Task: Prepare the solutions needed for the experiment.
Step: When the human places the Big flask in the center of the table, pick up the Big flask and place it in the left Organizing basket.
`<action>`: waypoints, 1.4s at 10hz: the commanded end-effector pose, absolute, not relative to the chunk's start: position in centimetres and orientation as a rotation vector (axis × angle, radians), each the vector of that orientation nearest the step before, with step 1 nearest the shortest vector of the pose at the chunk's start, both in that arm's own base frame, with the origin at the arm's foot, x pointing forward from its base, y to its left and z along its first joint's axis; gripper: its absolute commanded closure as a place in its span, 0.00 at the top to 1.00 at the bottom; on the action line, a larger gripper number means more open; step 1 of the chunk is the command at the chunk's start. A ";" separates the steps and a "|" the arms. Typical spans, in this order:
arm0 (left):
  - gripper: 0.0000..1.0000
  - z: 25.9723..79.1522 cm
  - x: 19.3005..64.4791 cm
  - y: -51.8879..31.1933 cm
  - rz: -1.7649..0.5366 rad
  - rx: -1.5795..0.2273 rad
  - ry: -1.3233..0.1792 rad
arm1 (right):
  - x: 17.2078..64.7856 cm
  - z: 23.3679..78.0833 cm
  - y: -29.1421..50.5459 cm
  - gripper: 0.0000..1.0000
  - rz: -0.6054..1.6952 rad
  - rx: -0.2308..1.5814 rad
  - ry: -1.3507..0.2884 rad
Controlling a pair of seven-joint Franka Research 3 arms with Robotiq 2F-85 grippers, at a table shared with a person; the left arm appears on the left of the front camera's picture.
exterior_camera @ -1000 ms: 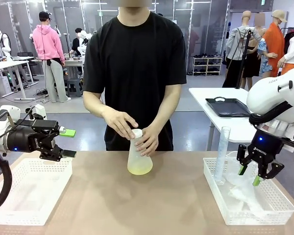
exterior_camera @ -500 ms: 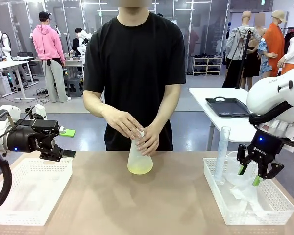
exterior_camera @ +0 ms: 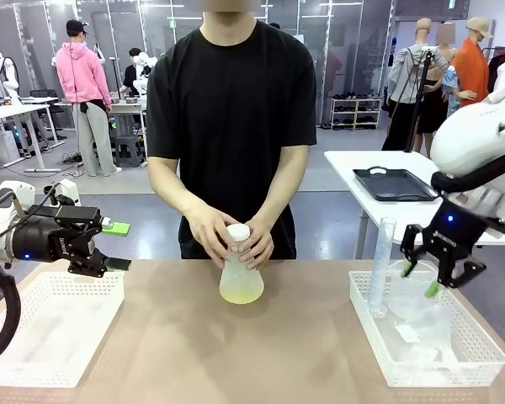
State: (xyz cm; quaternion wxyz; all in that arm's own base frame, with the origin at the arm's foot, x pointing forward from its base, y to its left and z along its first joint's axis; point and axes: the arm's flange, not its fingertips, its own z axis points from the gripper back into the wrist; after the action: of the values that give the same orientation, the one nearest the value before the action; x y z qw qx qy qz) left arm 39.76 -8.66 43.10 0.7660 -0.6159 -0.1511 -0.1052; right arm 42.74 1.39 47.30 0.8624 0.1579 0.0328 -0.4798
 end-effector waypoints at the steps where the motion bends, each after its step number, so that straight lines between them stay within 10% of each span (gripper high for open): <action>1: 1.00 43.2 39.7 -8.7 -0.232 -1.355 -0.326 | 38.9 49.4 2.4 0.57 -0.877 0.536 -0.041; 8: 1.00 43.2 39.7 -8.7 -0.232 -1.355 -0.326 | 34.0 51.3 -0.2 0.57 -0.163 1.281 -0.040; 14: 1.00 43.2 39.7 -8.7 -0.232 -1.355 -0.326 | 35.6 49.5 0.2 0.57 -0.106 1.382 0.019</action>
State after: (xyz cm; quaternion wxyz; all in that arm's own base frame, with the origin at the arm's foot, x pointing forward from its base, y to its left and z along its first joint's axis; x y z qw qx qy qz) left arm 39.76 -8.66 43.10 0.7660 -0.6158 -0.1512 -0.1052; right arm 35.20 -0.07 48.76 0.7664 0.6408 0.0050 -0.0452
